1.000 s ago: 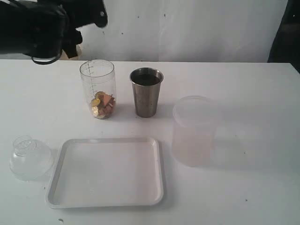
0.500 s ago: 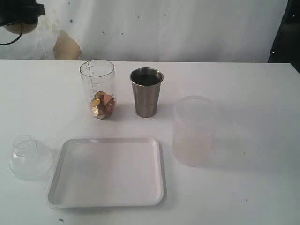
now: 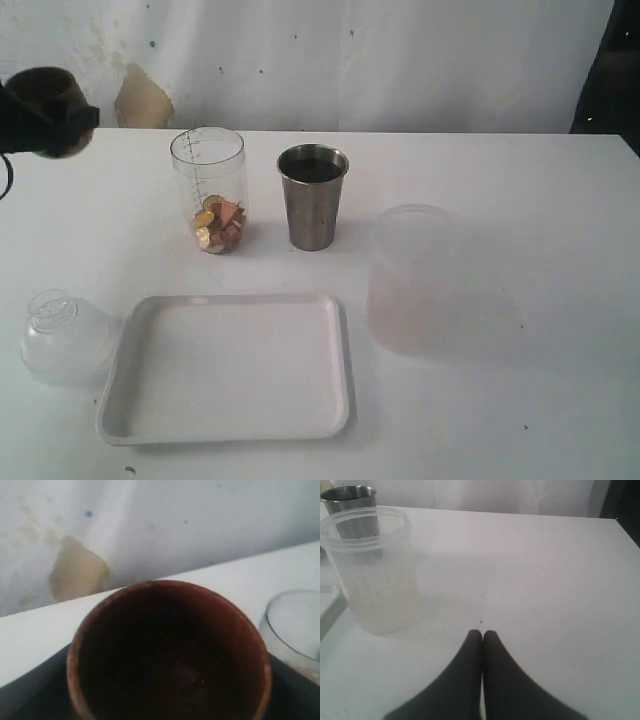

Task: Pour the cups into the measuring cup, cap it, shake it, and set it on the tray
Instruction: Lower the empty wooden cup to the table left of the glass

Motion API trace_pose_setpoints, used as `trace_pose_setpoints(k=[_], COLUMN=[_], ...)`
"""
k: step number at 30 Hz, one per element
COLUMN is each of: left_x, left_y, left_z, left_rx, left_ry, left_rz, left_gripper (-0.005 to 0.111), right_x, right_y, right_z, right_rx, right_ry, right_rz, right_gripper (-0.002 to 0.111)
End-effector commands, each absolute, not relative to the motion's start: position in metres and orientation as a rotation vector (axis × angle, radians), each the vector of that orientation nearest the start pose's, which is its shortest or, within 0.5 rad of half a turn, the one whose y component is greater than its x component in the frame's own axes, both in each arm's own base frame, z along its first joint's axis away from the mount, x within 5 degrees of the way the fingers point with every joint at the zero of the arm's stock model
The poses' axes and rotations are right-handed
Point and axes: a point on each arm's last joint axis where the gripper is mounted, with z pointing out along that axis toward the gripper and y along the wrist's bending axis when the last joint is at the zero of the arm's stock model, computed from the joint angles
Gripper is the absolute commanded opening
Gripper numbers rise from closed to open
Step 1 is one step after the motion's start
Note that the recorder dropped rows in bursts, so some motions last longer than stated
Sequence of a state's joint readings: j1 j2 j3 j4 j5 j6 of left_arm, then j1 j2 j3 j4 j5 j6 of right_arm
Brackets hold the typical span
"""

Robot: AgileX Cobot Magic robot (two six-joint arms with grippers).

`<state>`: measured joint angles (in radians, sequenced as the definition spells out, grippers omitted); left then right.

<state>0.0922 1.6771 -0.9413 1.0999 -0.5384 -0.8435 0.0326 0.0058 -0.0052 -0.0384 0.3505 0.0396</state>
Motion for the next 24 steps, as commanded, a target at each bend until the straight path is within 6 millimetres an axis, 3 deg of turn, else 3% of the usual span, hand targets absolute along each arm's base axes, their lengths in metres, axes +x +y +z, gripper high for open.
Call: trace_pose_setpoints(k=[1, 8, 24], left_x=[0.355, 0.355, 0.382], left_y=[-0.012, -0.007, -0.007], left_z=[0.212, 0.164, 0.124], left_rx=[0.625, 0.825, 0.845], left_ry=[1.858, 1.928, 1.882], left_rz=[-0.461, -0.49, -0.581], left_gripper=[0.0, 0.0, 0.0], right_x=[0.053, 0.053, 0.053], right_y=[0.0, 0.0, 0.0], right_z=[0.182, 0.182, 0.182], right_rx=[-0.014, -0.016, -0.014], right_ry=[1.832, 1.832, 1.832], right_rz=[0.014, 0.012, 0.013], right_gripper=[0.0, 0.0, 0.0])
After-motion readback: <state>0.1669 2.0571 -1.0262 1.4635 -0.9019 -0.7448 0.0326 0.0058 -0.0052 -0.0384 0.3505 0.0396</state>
